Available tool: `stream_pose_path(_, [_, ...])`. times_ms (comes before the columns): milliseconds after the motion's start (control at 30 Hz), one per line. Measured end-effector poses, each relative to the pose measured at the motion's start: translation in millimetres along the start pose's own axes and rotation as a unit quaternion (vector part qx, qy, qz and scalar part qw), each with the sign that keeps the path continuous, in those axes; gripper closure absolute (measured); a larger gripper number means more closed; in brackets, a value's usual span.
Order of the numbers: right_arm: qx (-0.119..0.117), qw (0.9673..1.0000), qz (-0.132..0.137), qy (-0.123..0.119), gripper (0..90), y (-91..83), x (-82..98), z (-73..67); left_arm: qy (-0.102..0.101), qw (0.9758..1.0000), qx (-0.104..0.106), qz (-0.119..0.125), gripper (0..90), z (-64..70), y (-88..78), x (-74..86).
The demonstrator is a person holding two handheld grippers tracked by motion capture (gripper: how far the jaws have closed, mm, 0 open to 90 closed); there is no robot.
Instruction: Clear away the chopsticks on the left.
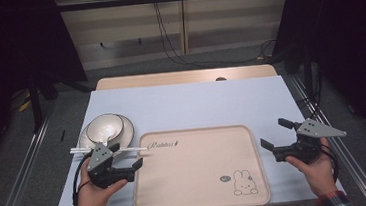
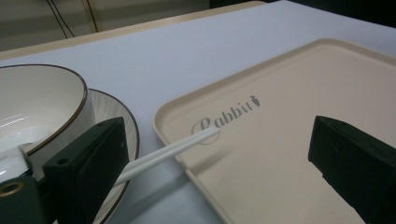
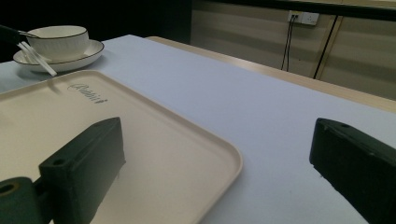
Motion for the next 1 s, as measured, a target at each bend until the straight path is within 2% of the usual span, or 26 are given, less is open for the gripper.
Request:
stream_pose_path(100, [-0.002, 1.0000, 0.000, -0.002, 2.5, -0.1, 0.0, -0.3, 0.002, 1.0000, 0.005, -0.006, 6.2, 1.1, 2.5, -0.7])
stream_pose_path(200, [-0.003, 1.0000, 0.000, 0.001, 2.5, -0.1, -0.1, -0.5, 0.004, 0.9997, 0.021, -0.008, 6.4, 3.6, 5.4, -3.6])
stream_pose_path(367, [-0.005, 1.0000, 0.003, 0.005, 2.5, -0.6, -0.8, -0.5, 0.004, 0.9997, 0.019, -0.012, 6.4, 2.4, 8.3, -6.2])
stream_pose_path(433, [-0.005, 1.0000, 0.002, 0.005, 2.5, -0.7, -0.7, -0.4, 0.004, 0.9996, 0.025, -0.011, 6.6, 2.0, 10.0, -7.7])
stream_pose_path(567, [-0.001, 1.0000, 0.001, 0.003, 2.5, -0.6, -0.8, -0.6, 0.014, 0.9993, 0.023, -0.027, 6.9, 2.4, 12.8, -10.3])
stream_pose_path(767, [-0.005, 1.0000, 0.000, 0.004, 2.5, -0.3, -0.6, -1.2, 0.021, 0.9988, 0.027, -0.033, 7.2, 2.2, 16.6, -13.3])
stream_pose_path(800, [-0.004, 1.0000, -0.001, 0.003, 2.5, -0.5, -0.6, -1.2, 0.028, 0.9984, 0.025, -0.041, 7.2, 1.8, 17.9, -14.2])
stream_pose_path(1000, [-0.005, 1.0000, -0.001, -0.002, 2.5, -0.4, -0.7, -1.1, 0.038, 0.9972, 0.029, -0.058, 7.5, 1.8, 22.9, -14.9])
Point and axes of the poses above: each handheld gripper's, and its own axes: y roughly forward along the jaws, x roughly out of its underside, z roughly to its right, the point moved 3 cm from there along y, roughly forward along the jaws, and after that the axes turned 3 degrees about -y, right-handed, at the moved point
